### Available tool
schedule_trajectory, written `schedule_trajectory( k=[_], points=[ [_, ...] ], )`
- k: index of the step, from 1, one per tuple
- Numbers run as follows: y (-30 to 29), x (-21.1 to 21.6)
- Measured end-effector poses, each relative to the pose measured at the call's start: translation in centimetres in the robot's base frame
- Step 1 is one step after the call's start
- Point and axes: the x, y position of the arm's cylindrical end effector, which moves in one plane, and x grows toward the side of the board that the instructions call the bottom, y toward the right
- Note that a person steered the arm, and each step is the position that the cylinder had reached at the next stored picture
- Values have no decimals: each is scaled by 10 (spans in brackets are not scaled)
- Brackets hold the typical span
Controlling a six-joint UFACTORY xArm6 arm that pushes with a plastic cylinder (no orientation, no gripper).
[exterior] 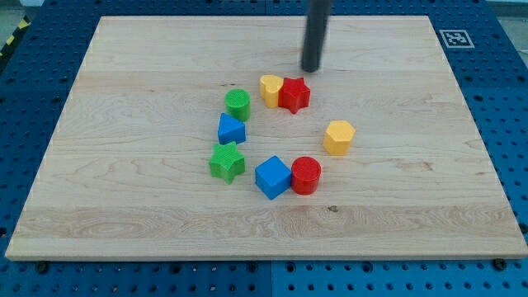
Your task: Place the green circle in between yellow heart and blue triangle
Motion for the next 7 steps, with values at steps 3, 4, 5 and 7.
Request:
schedule_trajectory(
  k=[3, 4, 5, 7],
  points=[
    [-65, 48],
    [-79, 45],
    [-98, 33],
    [-98, 50]
  ],
)
